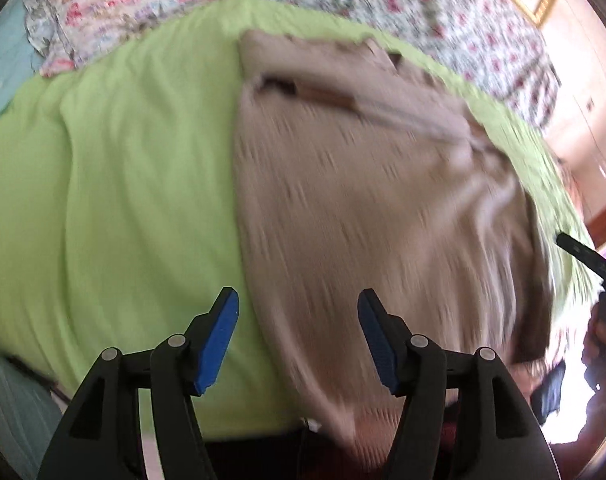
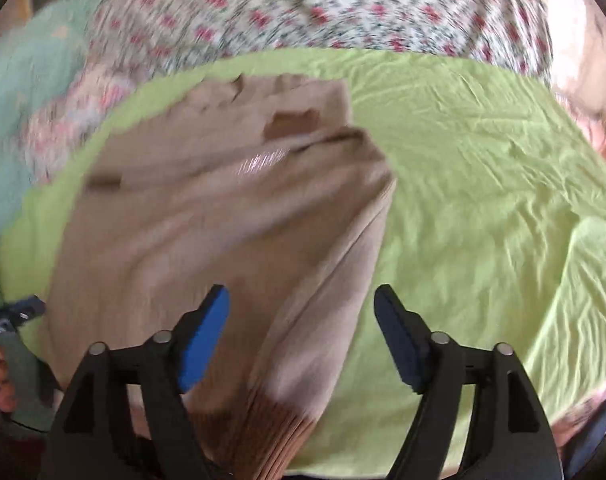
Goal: Fold small clothes
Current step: 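Move both grippers to the brown ribbed hem of the sweater, then grasp the hem with both grippers and lift it toward the collar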
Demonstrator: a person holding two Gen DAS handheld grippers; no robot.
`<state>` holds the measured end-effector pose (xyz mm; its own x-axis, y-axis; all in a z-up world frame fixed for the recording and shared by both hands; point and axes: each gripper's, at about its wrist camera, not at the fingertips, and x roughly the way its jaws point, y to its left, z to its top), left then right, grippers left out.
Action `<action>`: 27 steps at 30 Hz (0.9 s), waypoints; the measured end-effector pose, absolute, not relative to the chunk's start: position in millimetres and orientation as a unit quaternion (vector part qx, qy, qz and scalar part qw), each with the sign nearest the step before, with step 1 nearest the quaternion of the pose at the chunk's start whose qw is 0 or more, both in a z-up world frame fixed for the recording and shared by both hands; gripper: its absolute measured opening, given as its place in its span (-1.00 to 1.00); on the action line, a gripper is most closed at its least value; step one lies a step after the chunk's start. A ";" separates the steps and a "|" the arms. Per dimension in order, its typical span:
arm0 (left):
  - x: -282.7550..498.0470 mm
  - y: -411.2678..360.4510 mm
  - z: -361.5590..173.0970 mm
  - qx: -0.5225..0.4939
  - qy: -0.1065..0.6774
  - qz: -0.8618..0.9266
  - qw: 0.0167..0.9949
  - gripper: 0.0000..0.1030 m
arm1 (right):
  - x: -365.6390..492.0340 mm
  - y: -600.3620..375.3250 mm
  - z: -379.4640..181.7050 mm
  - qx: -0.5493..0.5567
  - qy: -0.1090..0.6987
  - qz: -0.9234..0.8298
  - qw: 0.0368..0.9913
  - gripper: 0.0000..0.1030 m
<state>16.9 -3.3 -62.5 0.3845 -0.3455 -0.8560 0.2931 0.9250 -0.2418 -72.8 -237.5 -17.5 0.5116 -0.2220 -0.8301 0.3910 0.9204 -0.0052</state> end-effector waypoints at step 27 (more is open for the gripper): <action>-48.3 -33.6 -127.2 -0.012 0.552 -0.400 0.732 -0.41 | -170.9 -310.9 -45.3 0.269 0.449 -0.081 0.849 0.19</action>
